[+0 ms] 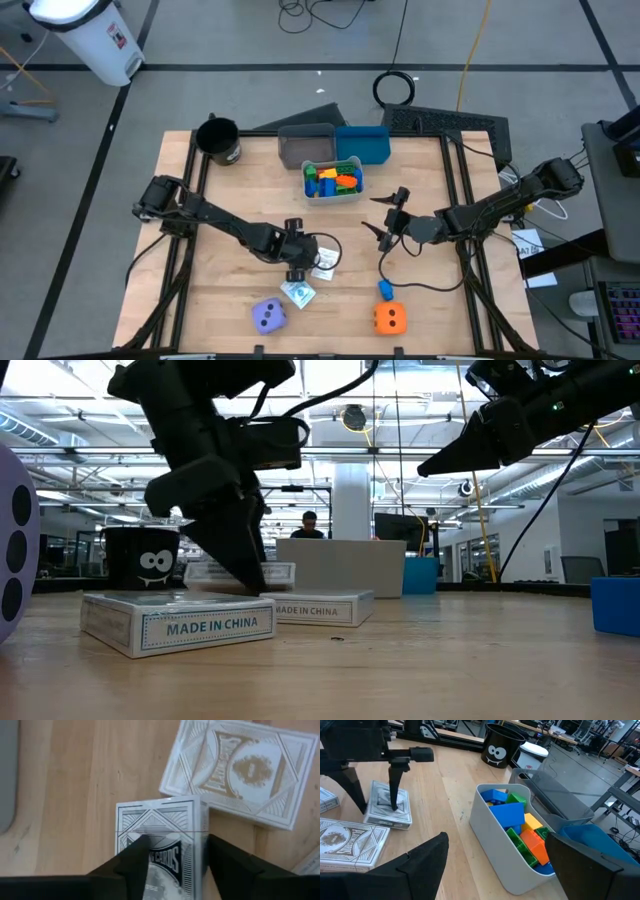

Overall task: Pick & Place Toys
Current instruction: Put the black deck of cards into the blue bin

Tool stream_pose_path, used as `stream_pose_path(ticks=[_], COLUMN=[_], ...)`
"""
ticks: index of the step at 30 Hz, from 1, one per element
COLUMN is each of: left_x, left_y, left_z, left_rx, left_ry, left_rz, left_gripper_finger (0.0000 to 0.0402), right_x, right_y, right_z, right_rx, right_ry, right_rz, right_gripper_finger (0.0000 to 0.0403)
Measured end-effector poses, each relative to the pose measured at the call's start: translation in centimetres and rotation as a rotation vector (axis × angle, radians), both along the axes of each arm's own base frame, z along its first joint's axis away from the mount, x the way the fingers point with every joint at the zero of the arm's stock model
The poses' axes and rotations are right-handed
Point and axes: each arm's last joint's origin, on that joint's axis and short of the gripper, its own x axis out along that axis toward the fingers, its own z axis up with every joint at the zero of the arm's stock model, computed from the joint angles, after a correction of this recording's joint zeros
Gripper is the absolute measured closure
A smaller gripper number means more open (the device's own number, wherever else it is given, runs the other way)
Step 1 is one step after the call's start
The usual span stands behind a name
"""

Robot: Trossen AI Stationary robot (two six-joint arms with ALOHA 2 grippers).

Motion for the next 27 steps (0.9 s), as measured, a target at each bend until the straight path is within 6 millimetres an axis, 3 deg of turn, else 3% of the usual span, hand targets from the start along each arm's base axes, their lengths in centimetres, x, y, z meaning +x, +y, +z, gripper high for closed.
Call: stream_pose_path(ticks=[4,17,27], left_x=[-0.1,-1.3,-0.7], left_y=[0.1,1.3,3.5], left_z=[0.7,7.1,7.3], left_rx=[-0.008,-0.014,0.037], left_ry=[-0.02,-0.24,-0.27], left_rz=[0.007,0.135,0.203], left_gripper_finger=[0.0255,0.0332,0.0332], right_x=[0.0,0.0,0.0], right_y=[0.0,0.0,0.0], right_z=[0.0,0.0,0.0], right_rx=[0.0,0.0,0.0], right_ry=[0.0,-0.001,-0.001], right_rz=[0.0,0.0,0.0], right_gripper_finger=[0.0083,0.0083,0.0083])
